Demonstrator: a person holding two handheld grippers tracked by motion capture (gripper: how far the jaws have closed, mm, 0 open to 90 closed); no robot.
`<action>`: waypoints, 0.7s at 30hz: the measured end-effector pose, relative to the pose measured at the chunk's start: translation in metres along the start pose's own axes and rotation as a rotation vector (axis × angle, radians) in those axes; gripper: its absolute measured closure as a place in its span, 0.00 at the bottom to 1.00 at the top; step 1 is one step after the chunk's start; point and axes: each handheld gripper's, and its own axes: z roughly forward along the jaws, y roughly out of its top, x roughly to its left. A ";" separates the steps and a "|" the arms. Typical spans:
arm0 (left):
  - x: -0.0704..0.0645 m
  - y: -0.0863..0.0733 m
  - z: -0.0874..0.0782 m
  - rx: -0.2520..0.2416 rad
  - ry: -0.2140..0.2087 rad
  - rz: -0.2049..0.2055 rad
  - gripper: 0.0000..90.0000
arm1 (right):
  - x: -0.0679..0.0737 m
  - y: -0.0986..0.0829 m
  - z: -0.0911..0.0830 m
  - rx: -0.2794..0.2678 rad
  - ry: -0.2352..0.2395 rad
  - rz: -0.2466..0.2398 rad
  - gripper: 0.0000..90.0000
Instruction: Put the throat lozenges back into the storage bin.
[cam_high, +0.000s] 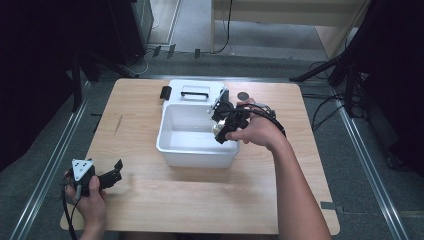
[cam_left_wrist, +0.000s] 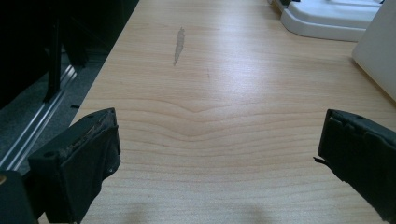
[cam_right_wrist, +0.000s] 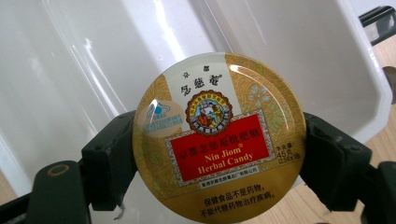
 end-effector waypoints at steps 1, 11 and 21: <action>0.000 0.000 0.000 0.000 0.001 0.000 0.00 | 0.000 0.000 0.001 0.004 0.002 -0.004 0.23; 0.000 0.000 0.000 -0.002 0.001 -0.002 0.00 | -0.001 0.000 0.015 0.031 0.006 -0.028 0.23; 0.000 0.000 0.000 -0.002 0.001 -0.003 0.00 | 0.002 0.002 0.032 0.087 0.003 -0.041 0.23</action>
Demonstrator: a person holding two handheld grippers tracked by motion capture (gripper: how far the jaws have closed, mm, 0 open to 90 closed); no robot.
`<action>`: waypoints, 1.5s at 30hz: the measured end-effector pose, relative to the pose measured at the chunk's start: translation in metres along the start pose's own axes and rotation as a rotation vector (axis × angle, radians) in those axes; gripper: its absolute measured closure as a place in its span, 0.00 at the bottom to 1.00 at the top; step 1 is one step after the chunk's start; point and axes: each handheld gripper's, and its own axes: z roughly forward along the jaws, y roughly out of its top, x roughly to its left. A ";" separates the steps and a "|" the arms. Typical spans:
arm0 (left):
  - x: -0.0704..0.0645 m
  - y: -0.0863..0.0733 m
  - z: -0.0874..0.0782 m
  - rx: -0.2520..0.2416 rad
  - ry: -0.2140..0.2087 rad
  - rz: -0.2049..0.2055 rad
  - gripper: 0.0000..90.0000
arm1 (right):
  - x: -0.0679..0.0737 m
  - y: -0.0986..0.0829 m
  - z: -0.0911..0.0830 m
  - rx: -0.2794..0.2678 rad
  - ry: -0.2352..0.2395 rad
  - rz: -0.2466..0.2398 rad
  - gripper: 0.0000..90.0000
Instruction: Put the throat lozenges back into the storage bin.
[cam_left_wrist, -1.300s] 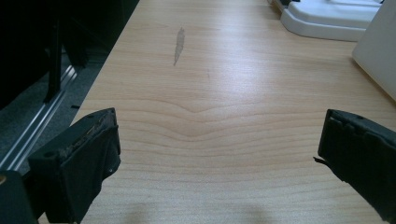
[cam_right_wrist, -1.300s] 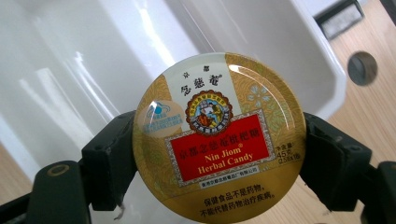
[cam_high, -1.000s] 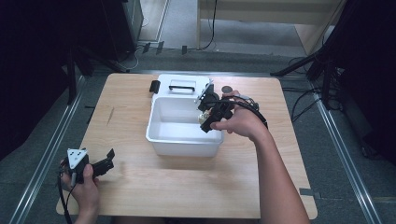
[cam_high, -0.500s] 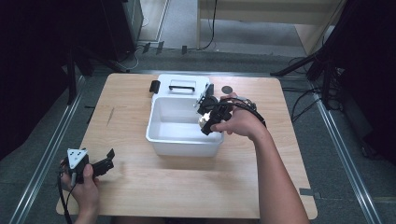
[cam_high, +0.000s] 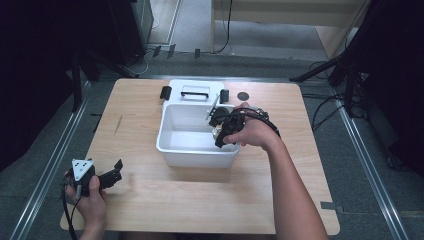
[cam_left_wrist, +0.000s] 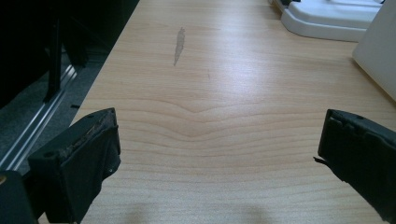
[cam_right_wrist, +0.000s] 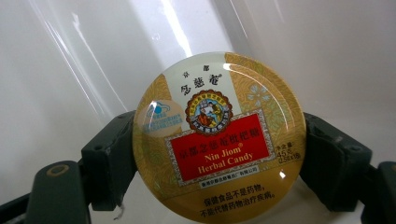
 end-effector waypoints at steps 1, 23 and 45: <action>0.000 0.000 0.000 0.000 0.000 0.000 0.00 | 0.001 0.001 0.001 0.011 -0.003 0.002 0.23; 0.000 0.000 0.000 0.003 -0.001 -0.002 0.00 | 0.010 0.014 0.021 0.147 -0.085 -0.074 0.23; 0.000 0.000 0.000 0.003 0.001 -0.002 0.00 | 0.012 0.015 0.023 0.157 -0.112 -0.083 0.22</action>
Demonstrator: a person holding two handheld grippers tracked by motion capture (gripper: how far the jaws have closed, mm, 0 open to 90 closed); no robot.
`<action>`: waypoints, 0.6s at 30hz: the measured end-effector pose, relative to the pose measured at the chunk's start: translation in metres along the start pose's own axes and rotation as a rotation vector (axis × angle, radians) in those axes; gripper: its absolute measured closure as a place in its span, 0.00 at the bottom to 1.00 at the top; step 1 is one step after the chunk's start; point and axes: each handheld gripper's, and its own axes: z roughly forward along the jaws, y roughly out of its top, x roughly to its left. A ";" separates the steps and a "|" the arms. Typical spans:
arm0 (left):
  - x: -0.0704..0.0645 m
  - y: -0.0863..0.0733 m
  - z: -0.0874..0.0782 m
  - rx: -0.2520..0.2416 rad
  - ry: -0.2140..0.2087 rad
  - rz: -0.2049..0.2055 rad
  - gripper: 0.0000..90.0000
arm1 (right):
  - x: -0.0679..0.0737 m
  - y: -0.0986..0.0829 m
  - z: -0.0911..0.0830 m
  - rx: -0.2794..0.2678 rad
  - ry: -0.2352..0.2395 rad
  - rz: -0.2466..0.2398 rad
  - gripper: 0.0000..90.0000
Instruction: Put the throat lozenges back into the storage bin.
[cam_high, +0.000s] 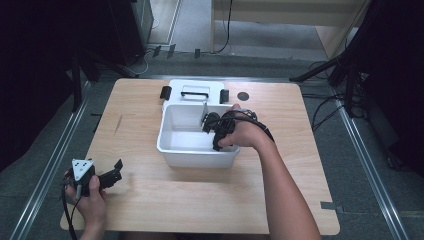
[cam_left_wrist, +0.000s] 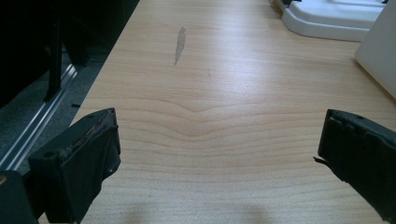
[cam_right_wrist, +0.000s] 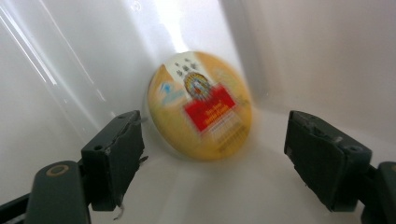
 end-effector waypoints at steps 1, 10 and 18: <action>0.000 0.000 0.000 0.000 -0.001 -0.001 0.00 | 0.000 0.000 0.000 0.001 0.001 0.004 0.22; 0.000 0.000 0.000 0.000 0.000 -0.002 0.00 | 0.000 -0.001 0.000 -0.007 0.007 -0.005 0.22; 0.000 0.000 0.000 0.000 0.000 0.001 0.00 | -0.002 -0.003 -0.010 -0.053 0.027 0.014 0.23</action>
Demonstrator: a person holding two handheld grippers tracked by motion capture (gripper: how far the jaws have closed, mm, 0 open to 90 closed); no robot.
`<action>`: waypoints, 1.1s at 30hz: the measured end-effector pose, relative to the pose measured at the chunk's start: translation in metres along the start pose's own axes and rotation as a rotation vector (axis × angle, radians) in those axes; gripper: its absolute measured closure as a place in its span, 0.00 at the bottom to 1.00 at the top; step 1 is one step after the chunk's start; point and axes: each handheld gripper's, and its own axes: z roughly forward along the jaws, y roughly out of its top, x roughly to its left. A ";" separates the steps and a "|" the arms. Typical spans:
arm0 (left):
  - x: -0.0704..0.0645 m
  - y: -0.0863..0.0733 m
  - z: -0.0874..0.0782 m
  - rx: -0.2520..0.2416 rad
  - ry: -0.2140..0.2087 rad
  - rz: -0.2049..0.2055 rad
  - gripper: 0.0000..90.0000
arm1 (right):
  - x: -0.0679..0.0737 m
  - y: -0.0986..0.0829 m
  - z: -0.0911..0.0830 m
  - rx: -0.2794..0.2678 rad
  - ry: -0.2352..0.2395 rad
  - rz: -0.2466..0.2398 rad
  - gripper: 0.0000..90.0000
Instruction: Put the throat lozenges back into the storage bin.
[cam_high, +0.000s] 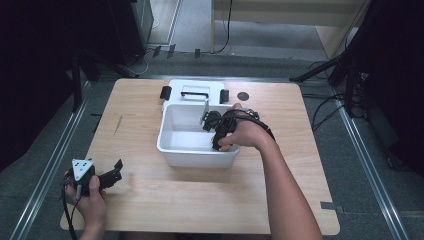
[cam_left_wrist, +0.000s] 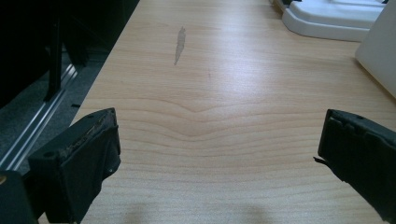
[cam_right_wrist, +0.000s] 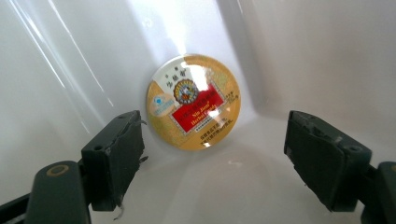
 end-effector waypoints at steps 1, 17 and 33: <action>0.000 0.000 0.000 0.000 0.000 0.000 0.00 | 0.000 0.000 -0.002 -0.008 0.002 0.005 0.23; -0.001 0.000 0.000 -0.001 0.002 0.002 0.00 | -0.004 -0.011 -0.043 -0.105 -0.008 0.024 0.23; -0.001 0.000 0.000 0.000 0.008 0.008 0.00 | -0.012 -0.041 -0.070 -0.158 -0.038 0.072 0.22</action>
